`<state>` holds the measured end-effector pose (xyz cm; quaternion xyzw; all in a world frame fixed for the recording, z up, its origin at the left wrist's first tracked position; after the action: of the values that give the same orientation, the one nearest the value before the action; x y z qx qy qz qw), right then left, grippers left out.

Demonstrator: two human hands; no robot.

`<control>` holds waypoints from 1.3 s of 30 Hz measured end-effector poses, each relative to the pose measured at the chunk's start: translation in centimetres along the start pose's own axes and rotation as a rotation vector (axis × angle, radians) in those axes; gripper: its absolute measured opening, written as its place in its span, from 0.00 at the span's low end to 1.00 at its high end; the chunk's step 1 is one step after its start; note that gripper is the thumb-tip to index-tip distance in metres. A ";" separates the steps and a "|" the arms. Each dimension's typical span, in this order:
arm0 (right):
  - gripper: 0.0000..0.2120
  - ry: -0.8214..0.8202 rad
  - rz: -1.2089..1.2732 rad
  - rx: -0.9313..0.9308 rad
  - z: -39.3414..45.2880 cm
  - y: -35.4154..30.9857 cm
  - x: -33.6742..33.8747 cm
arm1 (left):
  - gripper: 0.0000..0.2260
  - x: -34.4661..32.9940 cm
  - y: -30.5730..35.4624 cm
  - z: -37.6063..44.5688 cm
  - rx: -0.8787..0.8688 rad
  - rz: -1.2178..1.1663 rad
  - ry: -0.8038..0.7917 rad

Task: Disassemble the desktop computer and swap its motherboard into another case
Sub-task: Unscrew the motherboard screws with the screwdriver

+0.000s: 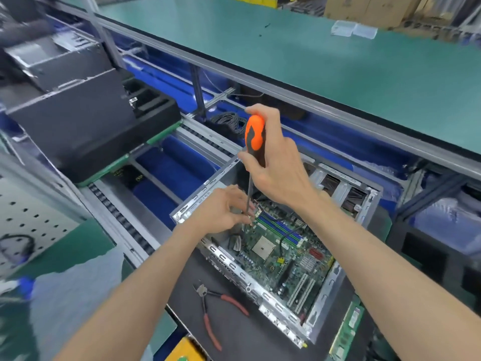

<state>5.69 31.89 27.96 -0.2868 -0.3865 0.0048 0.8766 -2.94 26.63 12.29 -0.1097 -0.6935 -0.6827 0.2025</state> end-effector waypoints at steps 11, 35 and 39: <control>0.27 -0.018 0.102 0.027 0.5 0.4 -0.9 | 0.06 2.2 -0.5 0.1 0.034 -0.464 0.024; 0.26 -0.111 0.164 0.037 -0.2 0.4 -5.8 | 0.13 3.1 -3.7 0.4 0.162 -0.809 0.024; 0.27 -0.112 0.157 0.048 -0.1 0.4 -6.1 | 0.12 2.9 -3.5 0.4 0.161 -0.842 -0.002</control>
<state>1.62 30.76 23.57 -0.2944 -0.4109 0.0987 0.8572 -7.13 26.50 10.37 0.1984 -0.7290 -0.6493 -0.0868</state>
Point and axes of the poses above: each hand's wrist, its own z-axis towards the middle knuckle, its own x-axis out of the back of the hand, y = z × x, the point moved 9 cm from there along z, towards the middle knuckle, and after that the axes turned 11 degrees about -z, right-handed, at the moved point
